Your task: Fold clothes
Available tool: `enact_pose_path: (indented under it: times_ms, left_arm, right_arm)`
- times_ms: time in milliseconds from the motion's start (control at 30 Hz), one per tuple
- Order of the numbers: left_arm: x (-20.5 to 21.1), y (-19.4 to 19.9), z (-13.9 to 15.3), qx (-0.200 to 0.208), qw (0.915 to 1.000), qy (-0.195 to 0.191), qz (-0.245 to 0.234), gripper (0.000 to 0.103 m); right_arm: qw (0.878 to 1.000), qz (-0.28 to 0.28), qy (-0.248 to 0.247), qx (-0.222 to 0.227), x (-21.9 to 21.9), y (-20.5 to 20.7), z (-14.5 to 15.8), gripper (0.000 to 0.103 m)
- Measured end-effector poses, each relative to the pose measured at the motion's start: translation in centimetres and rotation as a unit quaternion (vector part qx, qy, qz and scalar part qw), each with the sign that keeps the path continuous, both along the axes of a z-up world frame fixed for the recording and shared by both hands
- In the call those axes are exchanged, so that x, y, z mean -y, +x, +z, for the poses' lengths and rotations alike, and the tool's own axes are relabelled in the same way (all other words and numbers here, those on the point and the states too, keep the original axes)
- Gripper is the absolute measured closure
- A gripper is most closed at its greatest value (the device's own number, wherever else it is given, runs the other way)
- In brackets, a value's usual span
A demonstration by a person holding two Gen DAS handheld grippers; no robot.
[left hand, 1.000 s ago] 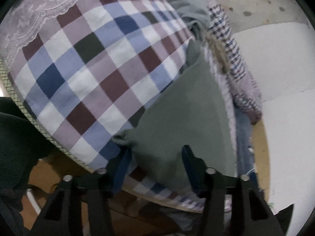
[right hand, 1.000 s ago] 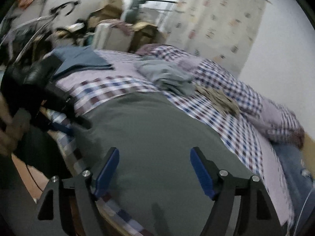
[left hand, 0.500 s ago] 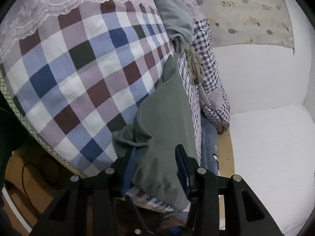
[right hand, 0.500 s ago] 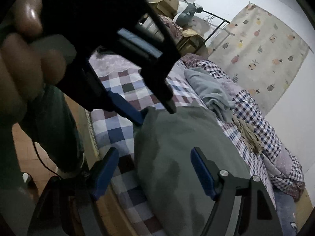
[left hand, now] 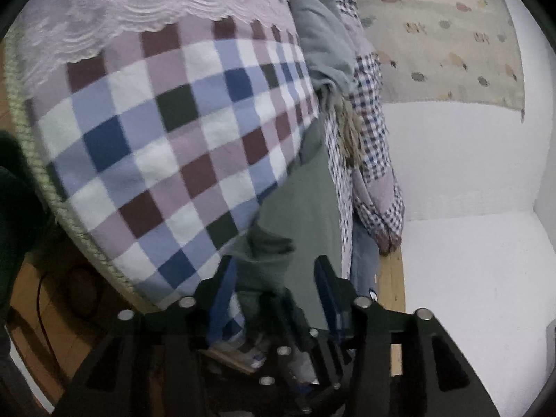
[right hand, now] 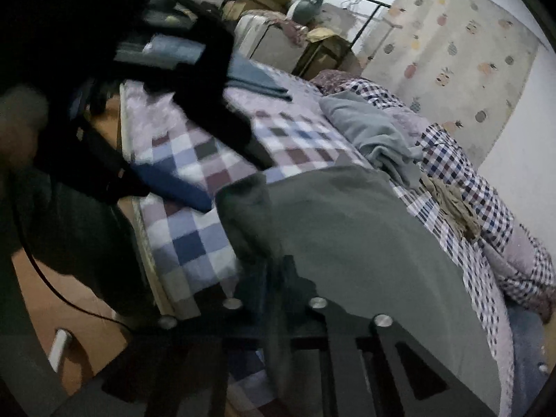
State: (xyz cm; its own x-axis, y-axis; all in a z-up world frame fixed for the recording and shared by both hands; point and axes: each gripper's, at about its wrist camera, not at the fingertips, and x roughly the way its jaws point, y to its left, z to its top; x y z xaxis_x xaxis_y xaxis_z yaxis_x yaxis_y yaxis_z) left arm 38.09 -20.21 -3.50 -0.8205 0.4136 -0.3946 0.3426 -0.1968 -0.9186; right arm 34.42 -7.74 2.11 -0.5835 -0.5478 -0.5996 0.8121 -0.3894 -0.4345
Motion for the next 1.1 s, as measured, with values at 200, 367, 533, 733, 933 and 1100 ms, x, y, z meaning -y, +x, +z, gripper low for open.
enact_pose_path:
  times_ms: [200,367,533,733,933,1100]
  left_arm:
    - [-1.6,-1.5,0.2,-0.018,0.9992,0.003,-0.035,0.044]
    - [-2.6,-3.7,-0.2,0.009,0.9986,-0.026,-0.046,0.04]
    - [-2.4,-4.3,-0.8,0.026,0.9983,-0.038,-0.035,0.071]
    - [-2.4,-3.4,1.0,-0.036,0.9978,-0.044,-0.034,0.096]
    - [-2.9,-3.0,2.0,-0.072,0.9954,-0.037,-0.05,0.098]
    - [-2.6,-2.7,1.8,-0.056,0.9969,-0.032,-0.044,0.097]
  right_arm:
    - [0.999,0.023,-0.022,0.014,0.1,1.5,1.6,0.1]
    - [0.998,0.044,-0.027,0.021,0.0,3.0,1.7,0.101]
    - [0.997,0.061,-0.038,0.008,-0.7,4.0,2.5,0.101]
    - [0.997,0.043,-0.015,-0.07,-1.2,4.8,0.9,0.034]
    - [0.991,0.003,0.013,-0.136,-0.4,3.8,-0.2,0.028]
    - [0.993,-0.026,0.023,-0.116,-0.2,2.0,-0.3,0.09]
